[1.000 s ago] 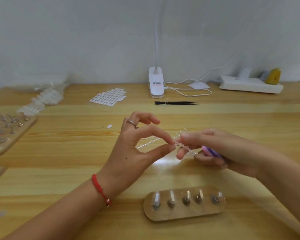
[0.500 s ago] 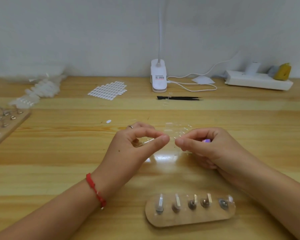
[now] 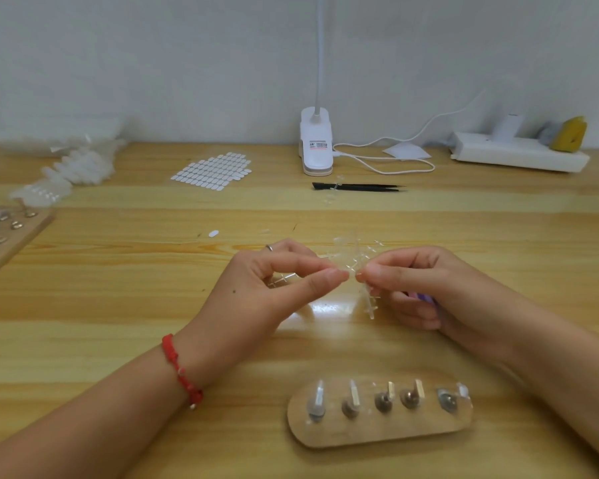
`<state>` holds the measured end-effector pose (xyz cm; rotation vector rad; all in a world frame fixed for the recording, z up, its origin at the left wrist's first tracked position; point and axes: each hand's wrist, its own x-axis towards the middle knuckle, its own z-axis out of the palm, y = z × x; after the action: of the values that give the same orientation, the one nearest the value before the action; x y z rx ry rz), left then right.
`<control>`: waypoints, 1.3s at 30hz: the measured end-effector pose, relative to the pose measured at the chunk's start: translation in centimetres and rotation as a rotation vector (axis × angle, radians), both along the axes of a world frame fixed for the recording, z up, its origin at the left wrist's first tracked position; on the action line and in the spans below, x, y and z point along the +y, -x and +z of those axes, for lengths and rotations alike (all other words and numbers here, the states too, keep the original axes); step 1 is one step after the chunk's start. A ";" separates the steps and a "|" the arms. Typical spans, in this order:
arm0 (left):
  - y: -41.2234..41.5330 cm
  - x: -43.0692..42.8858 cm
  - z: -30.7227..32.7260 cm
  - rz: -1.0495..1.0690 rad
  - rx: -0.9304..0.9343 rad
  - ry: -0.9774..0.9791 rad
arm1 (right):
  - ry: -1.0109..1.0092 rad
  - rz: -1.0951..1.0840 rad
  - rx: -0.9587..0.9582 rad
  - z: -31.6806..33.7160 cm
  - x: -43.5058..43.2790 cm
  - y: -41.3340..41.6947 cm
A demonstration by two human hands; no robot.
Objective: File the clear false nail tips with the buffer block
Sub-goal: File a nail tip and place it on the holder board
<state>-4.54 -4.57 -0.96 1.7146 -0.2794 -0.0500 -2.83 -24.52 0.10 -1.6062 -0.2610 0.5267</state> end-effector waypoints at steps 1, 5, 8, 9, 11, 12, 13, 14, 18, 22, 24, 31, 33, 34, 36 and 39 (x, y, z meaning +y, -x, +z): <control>0.0 0.0 0.0 -0.007 -0.001 -0.001 | 0.001 0.009 0.004 0.0 -0.1 -0.1; -0.1 0.0 0.0 -0.023 0.013 -0.003 | 0.016 0.050 0.005 0.1 -0.2 -0.2; -0.1 0.1 -0.1 -0.042 0.033 0.011 | 0.029 0.070 0.005 0.1 -0.2 -0.2; -0.1 0.1 -0.1 -0.047 0.031 0.010 | 0.034 0.068 0.003 0.0 -0.3 -0.2; 0.0 0.1 -0.1 -0.056 0.026 -0.009 | 0.045 0.069 0.000 -0.1 -0.3 -0.3; 0.0 0.0 -0.1 -0.058 0.026 -0.018 | 0.045 0.076 -0.002 -0.1 -0.3 -0.2; 0.0 0.0 -0.1 -0.058 0.027 -0.022 | 0.041 0.082 -0.006 -0.1 -0.3 -0.2; 0.0 0.0 0.0 -0.051 0.027 -0.022 | 0.034 0.082 -0.008 -0.1 -0.2 -0.2; 0.0 0.0 0.0 0.027 0.010 -0.023 | -0.035 -0.009 0.004 -0.2 0.1 -0.2; 0.1 -0.2 0.1 0.046 0.022 -0.009 | -0.064 -0.093 -0.002 -0.6 0.4 -0.2; 0.1 -0.3 0.1 0.050 0.017 0.002 | -0.070 -0.134 -0.015 -0.7 0.5 -0.1; 0.1 -0.2 -0.2 0.065 -0.024 -0.002 | -0.049 -0.177 -0.043 -0.9 0.6 -0.1; 0.2 -0.2 -0.1 0.048 -0.043 0.027 | -0.036 -0.178 -0.045 -1.0 0.5 -0.1; 0.2 -0.2 0.0 0.051 -0.058 0.034 | -0.020 -0.177 -0.047 -0.9 0.6 -0.1; 0.4 -0.1 -0.1 0.085 -0.120 0.035 | 0.051 -0.169 -0.073 -1.0 0.6 0.0; 0.8 0.0 -0.1 0.138 -0.270 -0.005 | 0.179 -0.144 -0.136 -0.9 0.8 0.2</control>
<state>-5.32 -4.61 -1.02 1.7411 -0.3587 0.2841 -3.06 -23.69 -0.82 -1.8232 -0.2014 0.3379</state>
